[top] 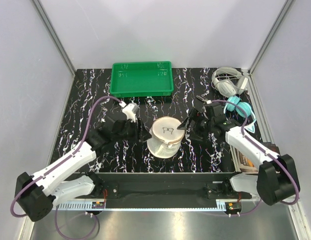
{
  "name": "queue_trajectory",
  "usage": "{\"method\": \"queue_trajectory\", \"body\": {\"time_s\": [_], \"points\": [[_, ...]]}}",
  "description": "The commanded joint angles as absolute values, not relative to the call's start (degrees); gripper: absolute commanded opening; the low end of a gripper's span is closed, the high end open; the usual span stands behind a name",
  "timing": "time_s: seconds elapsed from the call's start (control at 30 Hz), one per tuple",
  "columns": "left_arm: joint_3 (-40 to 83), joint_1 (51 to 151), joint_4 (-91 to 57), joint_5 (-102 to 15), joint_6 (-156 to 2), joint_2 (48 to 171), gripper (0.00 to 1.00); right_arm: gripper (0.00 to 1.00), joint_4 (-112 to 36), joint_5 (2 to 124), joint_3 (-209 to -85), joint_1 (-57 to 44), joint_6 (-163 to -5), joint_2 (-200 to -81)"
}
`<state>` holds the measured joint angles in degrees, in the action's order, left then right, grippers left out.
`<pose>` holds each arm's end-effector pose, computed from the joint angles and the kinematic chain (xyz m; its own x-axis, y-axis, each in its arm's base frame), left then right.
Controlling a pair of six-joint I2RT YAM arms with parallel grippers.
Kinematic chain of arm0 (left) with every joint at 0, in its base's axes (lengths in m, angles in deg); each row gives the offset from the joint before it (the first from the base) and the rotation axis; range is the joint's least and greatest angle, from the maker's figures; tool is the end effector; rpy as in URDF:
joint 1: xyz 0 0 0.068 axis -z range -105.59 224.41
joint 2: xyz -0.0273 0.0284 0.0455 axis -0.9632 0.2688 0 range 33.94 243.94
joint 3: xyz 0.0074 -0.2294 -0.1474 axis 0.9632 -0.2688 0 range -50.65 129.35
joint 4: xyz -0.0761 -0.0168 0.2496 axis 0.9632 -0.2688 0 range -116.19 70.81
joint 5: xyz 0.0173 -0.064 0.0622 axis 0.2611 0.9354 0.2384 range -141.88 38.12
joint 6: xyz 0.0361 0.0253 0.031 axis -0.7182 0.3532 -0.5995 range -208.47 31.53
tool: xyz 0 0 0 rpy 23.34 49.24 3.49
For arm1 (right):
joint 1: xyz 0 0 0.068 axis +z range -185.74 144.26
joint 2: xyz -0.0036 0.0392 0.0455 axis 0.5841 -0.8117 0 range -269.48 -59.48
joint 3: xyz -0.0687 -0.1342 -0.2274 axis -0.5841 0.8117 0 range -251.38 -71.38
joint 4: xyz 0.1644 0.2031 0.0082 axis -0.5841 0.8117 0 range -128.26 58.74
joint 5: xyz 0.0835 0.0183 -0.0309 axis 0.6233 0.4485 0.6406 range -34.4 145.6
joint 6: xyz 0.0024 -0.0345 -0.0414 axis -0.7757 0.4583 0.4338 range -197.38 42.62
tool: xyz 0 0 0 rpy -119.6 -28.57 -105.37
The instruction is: Place the bra in the laundry bag and zip it closed
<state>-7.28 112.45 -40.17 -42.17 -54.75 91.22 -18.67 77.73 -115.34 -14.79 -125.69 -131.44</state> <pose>0.1689 -0.1397 0.2726 -0.7723 -0.0904 -0.6287 0.3458 0.7704 -0.5356 0.2332 0.1037 0.2235 -0.8831 0.4027 -0.2408 0.1369 0.7121 0.6886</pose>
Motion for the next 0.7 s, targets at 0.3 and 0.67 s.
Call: {"method": "queue_trajectory", "body": {"time_s": [0.3,0.67], "points": [[-30.3,123.4,-10.5,-44.0,-47.0,67.9,0.54,1.00,-6.5,65.7,-106.7,-14.8,-116.0,-108.7],[-50.5,123.4,-4.3,-40.9,-36.8,37.2,0.59,1.00,-21.8,70.5,-86.5,-14.8,-130.5,-83.6]]}}
